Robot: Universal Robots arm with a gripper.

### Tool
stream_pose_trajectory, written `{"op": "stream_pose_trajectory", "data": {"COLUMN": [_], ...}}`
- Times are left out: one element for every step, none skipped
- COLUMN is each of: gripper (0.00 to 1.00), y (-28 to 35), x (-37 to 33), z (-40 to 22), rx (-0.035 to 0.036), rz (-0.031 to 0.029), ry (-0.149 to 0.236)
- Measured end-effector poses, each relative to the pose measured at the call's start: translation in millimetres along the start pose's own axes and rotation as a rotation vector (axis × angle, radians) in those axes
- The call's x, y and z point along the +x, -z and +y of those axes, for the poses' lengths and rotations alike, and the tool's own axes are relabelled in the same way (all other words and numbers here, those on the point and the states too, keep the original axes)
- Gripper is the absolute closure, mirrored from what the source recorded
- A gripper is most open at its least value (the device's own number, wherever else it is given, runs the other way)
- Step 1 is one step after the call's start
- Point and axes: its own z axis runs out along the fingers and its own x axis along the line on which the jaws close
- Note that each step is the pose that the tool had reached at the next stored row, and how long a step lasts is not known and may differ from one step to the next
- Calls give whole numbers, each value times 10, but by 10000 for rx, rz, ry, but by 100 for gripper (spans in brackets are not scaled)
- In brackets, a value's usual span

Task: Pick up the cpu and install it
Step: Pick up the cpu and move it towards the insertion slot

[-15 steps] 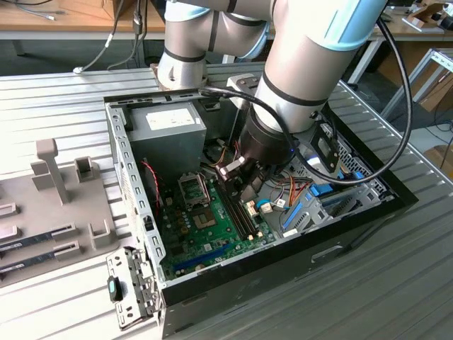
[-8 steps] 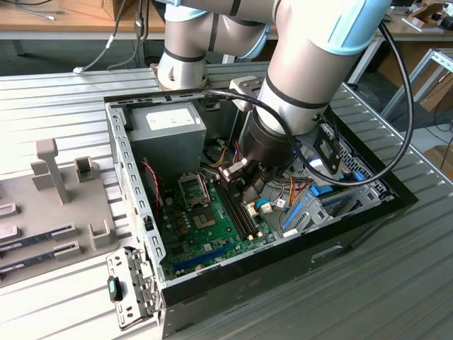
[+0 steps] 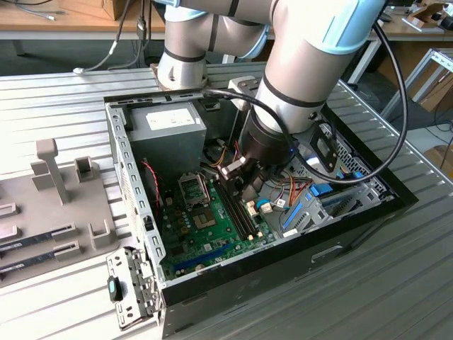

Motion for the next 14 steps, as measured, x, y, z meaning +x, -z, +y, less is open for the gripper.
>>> {"op": "stream_pose_trajectory", "data": {"gripper": [53, 53, 53, 53, 53, 53, 53, 53, 53, 53, 53, 53, 53, 53], "y": [-1, -2, -3, -5, -5, -5, -5, -5, -5, -5, -6, -9, -11, -12], "x": [-3, -4, -6, -8, -7, -8, -9, -9, -9, -9, -9, -9, -9, -9], "z": [19, 30, 45, 53, 56, 56, 56, 56, 56, 56, 54, 54, 54, 54], "rx": [8, 11, 15, 15, 17, 18, 18, 18, 17, 18, 20, 31, 47, 62], "rz": [1, 1, 2, 2, 2, 3, 2, 2, 2, 2, 3, 4, 6, 8], "ry": [-2, -3, -4, -4, -7, -6, -11, -16, -16, -18, -18, -17, -17, -17]}}
